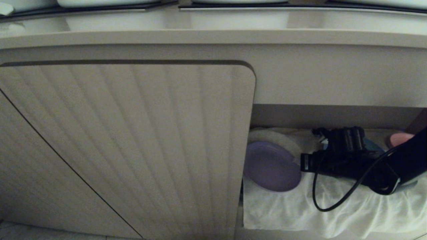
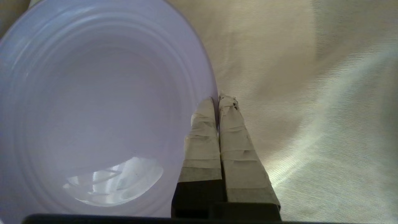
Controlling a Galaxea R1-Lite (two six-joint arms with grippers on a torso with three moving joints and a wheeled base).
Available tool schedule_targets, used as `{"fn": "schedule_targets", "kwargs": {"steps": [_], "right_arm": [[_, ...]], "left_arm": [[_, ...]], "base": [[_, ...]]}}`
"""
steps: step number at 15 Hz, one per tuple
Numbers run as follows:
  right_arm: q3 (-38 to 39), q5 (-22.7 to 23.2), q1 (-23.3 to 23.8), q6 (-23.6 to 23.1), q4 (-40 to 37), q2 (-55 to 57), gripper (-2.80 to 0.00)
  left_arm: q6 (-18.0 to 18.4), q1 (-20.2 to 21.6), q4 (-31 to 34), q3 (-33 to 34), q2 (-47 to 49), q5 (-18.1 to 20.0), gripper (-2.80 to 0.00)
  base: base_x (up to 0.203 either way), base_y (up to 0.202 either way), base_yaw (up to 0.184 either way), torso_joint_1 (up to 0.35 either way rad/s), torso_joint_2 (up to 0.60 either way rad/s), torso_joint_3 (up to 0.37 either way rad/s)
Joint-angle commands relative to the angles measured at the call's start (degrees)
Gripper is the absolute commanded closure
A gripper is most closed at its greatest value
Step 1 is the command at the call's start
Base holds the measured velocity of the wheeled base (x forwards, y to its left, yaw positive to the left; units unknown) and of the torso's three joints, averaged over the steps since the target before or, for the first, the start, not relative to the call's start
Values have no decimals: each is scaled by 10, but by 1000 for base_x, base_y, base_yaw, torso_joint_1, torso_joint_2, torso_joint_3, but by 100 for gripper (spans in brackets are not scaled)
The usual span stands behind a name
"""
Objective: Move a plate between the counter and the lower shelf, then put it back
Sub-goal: Pick up the plate in the cupboard
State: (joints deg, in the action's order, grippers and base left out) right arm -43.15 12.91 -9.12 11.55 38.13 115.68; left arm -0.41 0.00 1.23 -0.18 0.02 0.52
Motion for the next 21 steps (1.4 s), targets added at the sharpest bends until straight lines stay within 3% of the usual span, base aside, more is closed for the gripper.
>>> {"fn": "schedule_targets", "kwargs": {"steps": [1, 7, 10, 21], "right_arm": [[1, 1, 2, 1, 2, -3, 0], [18, 2, 14, -5, -13, -34, 0], [33, 4, 18, -49, -23, -52, 0], [92, 3, 31, -50, -33, -123, 0]], "left_arm": [[0, 0, 0, 0, 0, 0, 0], [0, 0, 0, 0, 0, 0, 0], [0, 0, 0, 0, 0, 0, 0], [0, 0, 0, 0, 0, 0, 0]], "base": [[0, 0, 0, 0, 0, 0], [0, 0, 0, 0, 0, 0], [0, 0, 0, 0, 0, 0], [0, 0, 0, 0, 0, 0]]}}
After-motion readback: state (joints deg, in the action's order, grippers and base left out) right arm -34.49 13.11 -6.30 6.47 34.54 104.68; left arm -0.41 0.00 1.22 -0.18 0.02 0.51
